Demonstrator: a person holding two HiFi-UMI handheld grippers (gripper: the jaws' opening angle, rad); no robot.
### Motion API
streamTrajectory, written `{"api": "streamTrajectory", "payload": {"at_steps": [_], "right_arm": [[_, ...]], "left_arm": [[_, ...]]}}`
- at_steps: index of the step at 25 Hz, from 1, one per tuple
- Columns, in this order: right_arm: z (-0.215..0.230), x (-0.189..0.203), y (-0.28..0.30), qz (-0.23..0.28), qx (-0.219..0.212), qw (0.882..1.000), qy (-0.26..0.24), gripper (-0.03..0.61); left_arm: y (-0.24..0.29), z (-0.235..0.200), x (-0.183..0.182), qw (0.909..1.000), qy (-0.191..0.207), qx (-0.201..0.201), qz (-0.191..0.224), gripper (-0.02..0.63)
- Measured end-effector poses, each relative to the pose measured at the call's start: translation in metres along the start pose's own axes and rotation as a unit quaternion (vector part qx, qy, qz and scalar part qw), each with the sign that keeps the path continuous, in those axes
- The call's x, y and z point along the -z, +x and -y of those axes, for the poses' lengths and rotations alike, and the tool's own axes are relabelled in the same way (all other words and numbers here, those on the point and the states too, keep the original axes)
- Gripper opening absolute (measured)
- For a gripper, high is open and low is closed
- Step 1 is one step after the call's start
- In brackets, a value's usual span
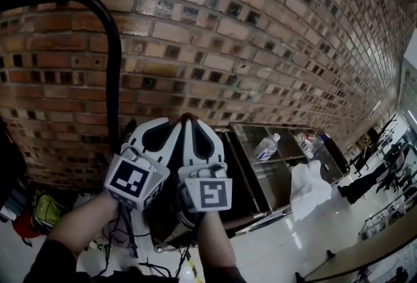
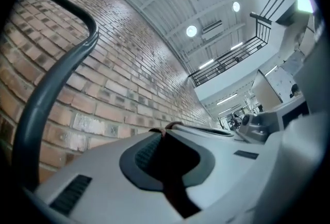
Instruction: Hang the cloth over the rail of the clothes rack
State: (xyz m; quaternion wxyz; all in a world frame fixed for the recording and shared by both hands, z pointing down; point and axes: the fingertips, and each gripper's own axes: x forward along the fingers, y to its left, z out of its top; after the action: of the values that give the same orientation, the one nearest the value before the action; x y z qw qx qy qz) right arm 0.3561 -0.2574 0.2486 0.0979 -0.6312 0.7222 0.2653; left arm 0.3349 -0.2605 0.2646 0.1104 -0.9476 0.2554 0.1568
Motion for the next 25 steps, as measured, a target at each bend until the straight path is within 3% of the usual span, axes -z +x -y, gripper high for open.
{"api": "streamTrajectory", "payload": {"at_steps": [8, 12, 19, 25], "right_arm": [[0.038, -0.038, 0.046, 0.073, -0.023, 0.997, -0.002, 0.038], [0.053, -0.049, 0.065, 0.077, -0.025, 0.997, 0.005, 0.038], [0.081, -0.088, 0.083, 0.11, -0.023, 0.993, 0.028, 0.038], [0.081, -0.127, 0.099, 0.14, -0.034, 0.989, 0.019, 0.038]], "left_arm": [[0.044, -0.03, -0.046, 0.9969, 0.036, -0.031, 0.063, 0.025], [0.069, -0.039, -0.053, 0.9983, -0.006, -0.033, 0.047, 0.026], [0.1, -0.032, -0.115, 0.9936, 0.071, -0.021, 0.085, 0.026], [0.12, -0.044, -0.176, 0.9814, 0.155, -0.014, 0.112, 0.026]]}}
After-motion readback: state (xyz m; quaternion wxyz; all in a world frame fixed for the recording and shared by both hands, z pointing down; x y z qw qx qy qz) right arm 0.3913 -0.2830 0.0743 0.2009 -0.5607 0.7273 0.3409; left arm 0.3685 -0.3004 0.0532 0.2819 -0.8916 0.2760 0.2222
